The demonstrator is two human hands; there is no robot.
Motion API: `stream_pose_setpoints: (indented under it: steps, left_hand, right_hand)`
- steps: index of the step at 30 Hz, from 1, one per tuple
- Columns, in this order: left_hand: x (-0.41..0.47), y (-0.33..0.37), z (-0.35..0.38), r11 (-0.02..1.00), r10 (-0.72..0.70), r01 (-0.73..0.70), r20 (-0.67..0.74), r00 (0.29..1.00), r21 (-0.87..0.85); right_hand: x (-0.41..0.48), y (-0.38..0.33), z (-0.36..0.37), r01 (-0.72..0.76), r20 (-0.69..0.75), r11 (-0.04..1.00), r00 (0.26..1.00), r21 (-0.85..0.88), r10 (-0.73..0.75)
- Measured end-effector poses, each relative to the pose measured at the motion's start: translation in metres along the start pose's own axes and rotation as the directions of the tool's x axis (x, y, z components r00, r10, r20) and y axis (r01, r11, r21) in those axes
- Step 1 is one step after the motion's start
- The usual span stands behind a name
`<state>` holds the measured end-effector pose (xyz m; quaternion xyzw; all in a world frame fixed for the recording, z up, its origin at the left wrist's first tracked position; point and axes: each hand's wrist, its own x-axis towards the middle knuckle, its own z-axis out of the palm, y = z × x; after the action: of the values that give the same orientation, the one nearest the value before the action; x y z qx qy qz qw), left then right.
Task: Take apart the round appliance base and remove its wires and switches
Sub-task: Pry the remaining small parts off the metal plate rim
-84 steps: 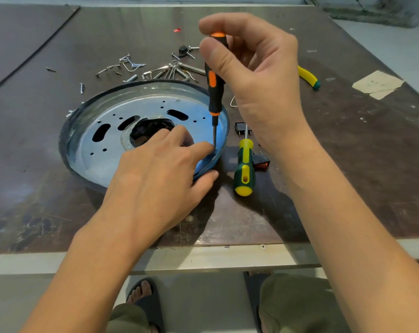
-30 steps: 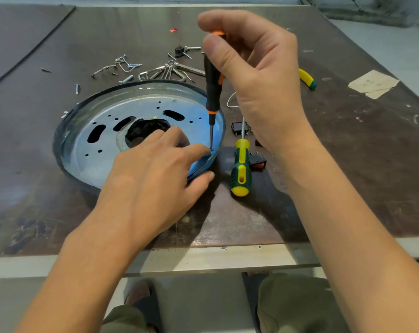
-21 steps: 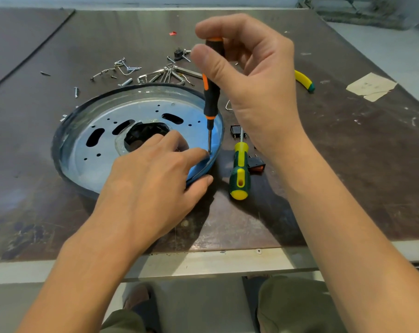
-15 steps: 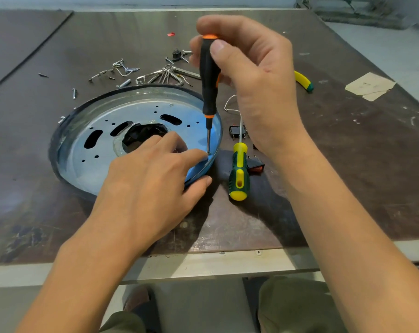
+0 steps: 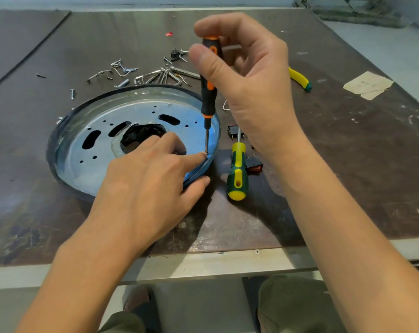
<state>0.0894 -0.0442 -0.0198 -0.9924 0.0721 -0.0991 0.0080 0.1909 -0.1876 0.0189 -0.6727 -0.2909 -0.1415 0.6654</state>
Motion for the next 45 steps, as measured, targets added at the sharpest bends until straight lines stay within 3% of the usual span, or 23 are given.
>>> stream_pose_setpoints:
  steps: [16, 25, 32, 39, 43, 45]
  left_hand:
    - [0.0, 0.0013, 0.0009, 1.0, -0.011, 0.011, -0.022, 1.0, -0.009]
    - [-0.0001, 0.0015, 0.0001, 1.0, -0.01, 0.01, -0.004, 1.0, 0.018]
    - [0.0001, 0.0002, 0.001, 1.0, -0.014, 0.014, 0.0, 1.0, 0.001]
    - [0.0002, -0.0007, -0.0007, 1.0, -0.003, 0.003, 0.016, 1.0, -0.018]
    - [-0.0009, -0.0005, -0.0014, 1.0, -0.006, 0.007, 0.015, 1.0, -0.018]
    - [-0.0008, -0.0007, -0.0014, 1.0, -0.001, 0.001, 0.019, 1.0, -0.005]
  right_hand:
    - [0.0019, 0.0038, -0.0031, -0.035, 0.023, 0.999, 0.999, -0.02, 0.035]
    - [0.0016, 0.0034, -0.0012, 0.027, -0.018, 0.996, 0.999, -0.089, -0.029]
    - [0.0005, 0.0015, 0.0014, -0.025, 0.012, 1.0, 1.0, 0.009, 0.024]
    - [-0.0002, -0.0019, 0.0008, 0.001, 0.038, 1.0, 0.999, -0.021, -0.001]
    - [0.0002, -0.0016, -0.0002, -0.093, 0.053, 0.987, 0.995, 0.127, 0.087]
    - [-0.0005, -0.0024, 0.0015, -0.101, 0.038, 0.99, 0.995, 0.101, 0.097]
